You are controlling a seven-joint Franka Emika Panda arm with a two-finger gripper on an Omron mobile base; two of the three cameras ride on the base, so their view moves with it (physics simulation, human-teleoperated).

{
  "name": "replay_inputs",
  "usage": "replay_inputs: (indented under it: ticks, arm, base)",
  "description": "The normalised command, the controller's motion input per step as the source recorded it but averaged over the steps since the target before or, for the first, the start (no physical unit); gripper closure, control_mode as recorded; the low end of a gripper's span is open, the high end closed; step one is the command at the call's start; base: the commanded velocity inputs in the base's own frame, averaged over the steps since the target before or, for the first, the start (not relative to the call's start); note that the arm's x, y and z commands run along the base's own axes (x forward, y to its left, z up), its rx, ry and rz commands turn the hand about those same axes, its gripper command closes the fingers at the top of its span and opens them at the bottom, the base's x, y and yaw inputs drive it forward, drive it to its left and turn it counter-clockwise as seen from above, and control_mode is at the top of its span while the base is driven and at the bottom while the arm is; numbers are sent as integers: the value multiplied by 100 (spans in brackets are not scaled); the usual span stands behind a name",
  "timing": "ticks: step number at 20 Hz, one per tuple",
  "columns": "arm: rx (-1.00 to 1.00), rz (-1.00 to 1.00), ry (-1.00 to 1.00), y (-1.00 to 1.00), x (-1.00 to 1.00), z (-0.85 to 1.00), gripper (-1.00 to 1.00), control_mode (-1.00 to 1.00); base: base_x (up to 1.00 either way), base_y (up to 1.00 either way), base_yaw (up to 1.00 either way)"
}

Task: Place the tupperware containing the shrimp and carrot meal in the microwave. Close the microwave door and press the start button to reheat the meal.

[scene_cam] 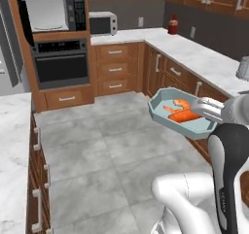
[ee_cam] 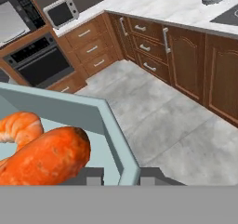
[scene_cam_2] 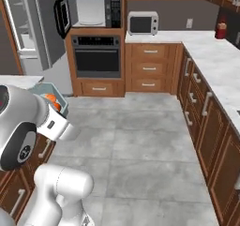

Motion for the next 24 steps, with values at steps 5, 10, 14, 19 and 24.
replay_inputs:
  ticks: [5, 10, 14, 19, 24]
  arm:
    - [0, 0, 0, 0, 0, 0, 100, 100]
    - [0, 0, 0, 0, 0, 0, 100, 100]
    - [0, 0, 0, 0, 0, 0, 100, 100]
    - [0, 0, 0, 0, 0, 0, 100, 100]
    - [0, 0, 0, 0, 0, 0, 100, 100]
  base:
    - [100, 0, 15]
    - [100, 0, 15]
    - [100, 0, 15]
    - [100, 0, 16]
    - [100, 0, 13]
